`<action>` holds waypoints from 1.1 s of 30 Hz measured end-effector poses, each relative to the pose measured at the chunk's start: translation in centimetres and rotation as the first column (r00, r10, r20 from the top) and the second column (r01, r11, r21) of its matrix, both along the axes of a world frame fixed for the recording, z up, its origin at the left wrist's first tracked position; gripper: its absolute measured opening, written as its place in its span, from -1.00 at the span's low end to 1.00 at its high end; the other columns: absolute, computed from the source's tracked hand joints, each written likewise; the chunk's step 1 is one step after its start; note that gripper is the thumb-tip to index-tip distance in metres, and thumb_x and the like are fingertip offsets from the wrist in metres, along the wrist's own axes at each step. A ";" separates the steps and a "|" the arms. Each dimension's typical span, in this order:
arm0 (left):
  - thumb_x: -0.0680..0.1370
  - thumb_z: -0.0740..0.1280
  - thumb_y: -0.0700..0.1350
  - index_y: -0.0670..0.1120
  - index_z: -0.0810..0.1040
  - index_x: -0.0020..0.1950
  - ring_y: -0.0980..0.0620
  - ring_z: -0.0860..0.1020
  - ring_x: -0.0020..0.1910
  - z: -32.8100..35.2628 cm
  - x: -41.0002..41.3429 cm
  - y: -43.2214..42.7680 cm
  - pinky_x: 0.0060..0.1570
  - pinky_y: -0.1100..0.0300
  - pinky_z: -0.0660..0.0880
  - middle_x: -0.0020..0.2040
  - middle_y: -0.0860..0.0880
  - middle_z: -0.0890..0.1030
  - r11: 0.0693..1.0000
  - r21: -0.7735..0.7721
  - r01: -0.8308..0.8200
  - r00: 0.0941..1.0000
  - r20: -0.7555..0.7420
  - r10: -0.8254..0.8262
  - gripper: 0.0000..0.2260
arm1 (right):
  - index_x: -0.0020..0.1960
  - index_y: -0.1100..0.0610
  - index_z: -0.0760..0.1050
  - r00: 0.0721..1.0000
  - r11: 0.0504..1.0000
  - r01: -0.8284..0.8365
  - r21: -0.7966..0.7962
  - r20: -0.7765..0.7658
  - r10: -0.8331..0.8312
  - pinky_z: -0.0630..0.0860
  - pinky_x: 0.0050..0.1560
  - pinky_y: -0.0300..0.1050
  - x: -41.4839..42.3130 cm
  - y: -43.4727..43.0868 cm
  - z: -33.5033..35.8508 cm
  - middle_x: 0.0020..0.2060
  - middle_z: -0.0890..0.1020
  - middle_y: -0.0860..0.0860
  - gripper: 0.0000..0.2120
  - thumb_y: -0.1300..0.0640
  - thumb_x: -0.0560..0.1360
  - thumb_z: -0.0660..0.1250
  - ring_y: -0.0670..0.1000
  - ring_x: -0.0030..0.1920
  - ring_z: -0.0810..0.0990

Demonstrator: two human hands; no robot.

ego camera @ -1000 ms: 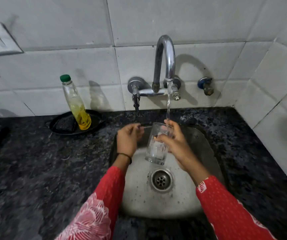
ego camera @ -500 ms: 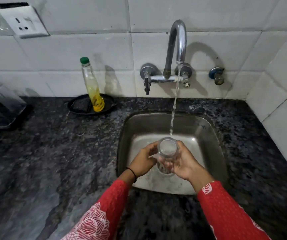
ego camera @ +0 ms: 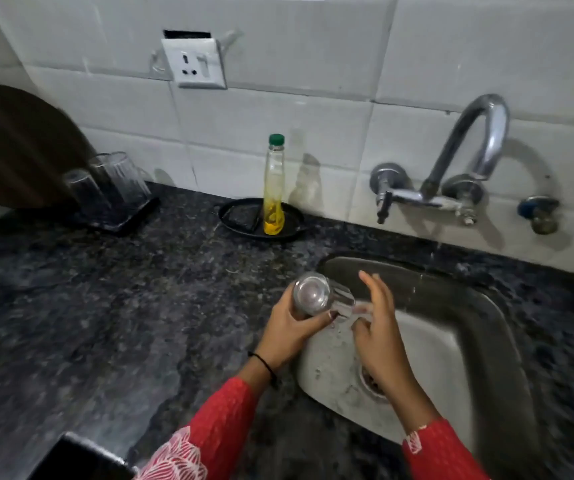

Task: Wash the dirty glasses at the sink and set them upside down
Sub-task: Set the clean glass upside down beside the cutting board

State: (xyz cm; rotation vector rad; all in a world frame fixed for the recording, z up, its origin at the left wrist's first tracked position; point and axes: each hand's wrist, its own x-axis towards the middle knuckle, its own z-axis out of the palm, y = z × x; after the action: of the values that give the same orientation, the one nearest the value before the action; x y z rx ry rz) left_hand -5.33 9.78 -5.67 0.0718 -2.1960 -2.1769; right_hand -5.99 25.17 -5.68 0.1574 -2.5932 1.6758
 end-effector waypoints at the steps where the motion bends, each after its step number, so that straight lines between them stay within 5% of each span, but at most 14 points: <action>1: 0.37 0.50 -0.30 -0.04 0.48 0.20 0.22 0.59 0.09 0.8 -0.6 -1.6 0.07 0.32 0.50 0.13 0.02 0.61 1.000 0.001 -0.009 1.000 -0.019 0.009 -0.54 | 0.47 -0.14 0.14 0.993 0.985 -0.076 0.155 -0.083 0.089 0.35 0.31 -0.15 -0.6 -1.4 0.4 0.51 0.11 -0.07 -0.25 0.42 0.44 0.24 -0.02 0.37 0.31; 3: 0.34 0.53 -0.22 -0.11 0.46 0.28 0.06 0.57 0.18 2.8 -1.6 -5.1 0.18 0.18 0.50 0.20 -0.06 0.60 0.999 -0.030 -0.026 0.995 -0.095 0.023 -0.46 | 0.49 -0.08 0.13 0.949 0.952 -0.139 0.273 -0.239 0.207 0.17 0.44 -0.13 -2.3 -5.0 0.9 0.51 0.16 -0.02 -0.22 0.32 0.39 0.35 -0.02 0.46 0.16; 9: 0.32 0.55 -0.23 -0.11 0.41 0.33 0.23 0.50 0.21 7.7 -6.8 -18.8 0.11 0.40 0.43 0.26 -0.04 0.52 0.984 -0.175 -0.033 0.962 -0.273 -0.016 -0.38 | 0.31 0.13 0.41 0.877 0.992 -0.095 0.086 -0.464 0.125 0.44 0.25 -0.18 -9.4 -20.5 5.3 0.22 0.52 -0.03 -0.42 0.18 0.32 0.47 -0.04 0.22 0.52; 14: 0.35 0.47 -0.15 -0.04 0.30 0.39 0.11 0.46 0.29 7.2 -12.0 -32.7 0.20 0.27 0.45 0.34 -0.08 0.43 0.984 -0.114 -0.136 0.979 -0.165 0.116 -0.35 | 0.17 0.00 0.47 0.944 0.954 -0.256 -0.155 -0.250 0.213 0.57 0.02 -0.18 -16.6 -35.5 4.9 0.02 0.66 0.00 -0.48 0.20 0.27 0.56 -0.10 0.00 0.65; 16: 0.48 0.37 -0.24 -0.08 0.27 0.44 0.03 0.40 0.35 5.7 -13.4 -37.5 0.34 0.12 0.38 0.37 -0.12 0.41 0.970 -0.080 -0.228 0.972 -0.077 0.222 -0.44 | 0.13 0.03 0.48 0.958 0.954 -0.257 -0.153 -0.173 0.230 0.55 -0.01 -0.27 -19.0 -40.4 3.7 -0.05 0.65 -0.05 -0.48 0.21 0.24 0.59 -0.23 -0.10 0.62; 19: 0.56 0.23 -0.33 -0.11 0.28 0.44 -0.01 0.41 0.30 2.8 -14.7 -43.6 0.24 0.16 0.41 0.39 -0.14 0.40 0.939 -0.072 -0.337 0.940 0.040 0.340 -0.55 | 0.14 0.14 0.50 0.958 0.952 -0.280 -0.124 -0.104 0.268 0.45 -0.10 -0.48 -21.6 -46.5 1.2 -0.09 0.63 -0.07 -0.50 0.22 0.25 0.58 -0.38 -0.20 0.56; 23: 0.58 0.19 -0.35 -0.14 0.28 0.45 -0.01 0.35 0.39 -0.1 -15.6 -48.2 0.40 0.06 0.30 0.43 -0.12 0.36 0.928 -0.096 -0.360 0.923 0.112 0.369 -0.56 | 0.12 0.08 0.51 0.959 0.952 -0.284 -0.116 -0.040 0.281 0.59 0.04 -0.14 -23.7 -51.4 -2.1 -0.02 0.69 -0.02 -0.50 0.15 0.24 0.58 -0.12 -0.05 0.66; 28: 0.56 0.17 -0.41 -0.17 0.27 0.46 0.16 0.34 0.30 -1.5 -16.9 -49.2 0.24 0.37 0.32 0.35 0.00 0.40 0.950 -0.065 -0.307 0.943 0.112 0.312 -0.53 | 0.15 0.04 0.51 0.963 0.960 -0.269 -0.080 -0.039 0.267 0.54 0.02 -0.28 -24.0 -53.7 -3.8 -0.01 0.68 -0.07 -0.50 0.15 0.26 0.57 -0.16 -0.02 0.63; 33: 0.56 0.15 -0.44 -0.19 0.25 0.46 0.16 0.34 0.30 -2.5 -17.2 -49.5 0.15 0.48 0.33 0.35 -0.02 0.40 0.950 -0.031 -0.311 0.942 0.122 0.312 -0.52 | 0.25 -0.05 0.45 0.959 0.960 -0.278 -0.035 -0.065 0.275 0.56 0.12 -0.12 -23.9 -54.4 -4.8 0.04 0.66 -0.14 -0.45 0.07 0.31 0.53 -0.18 0.05 0.61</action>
State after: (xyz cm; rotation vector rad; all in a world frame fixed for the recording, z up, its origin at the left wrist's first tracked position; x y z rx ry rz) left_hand -22.54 -39.74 -8.17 0.5325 -2.0844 -2.0336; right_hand -29.91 -29.23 -10.50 0.5844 -2.5863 1.7766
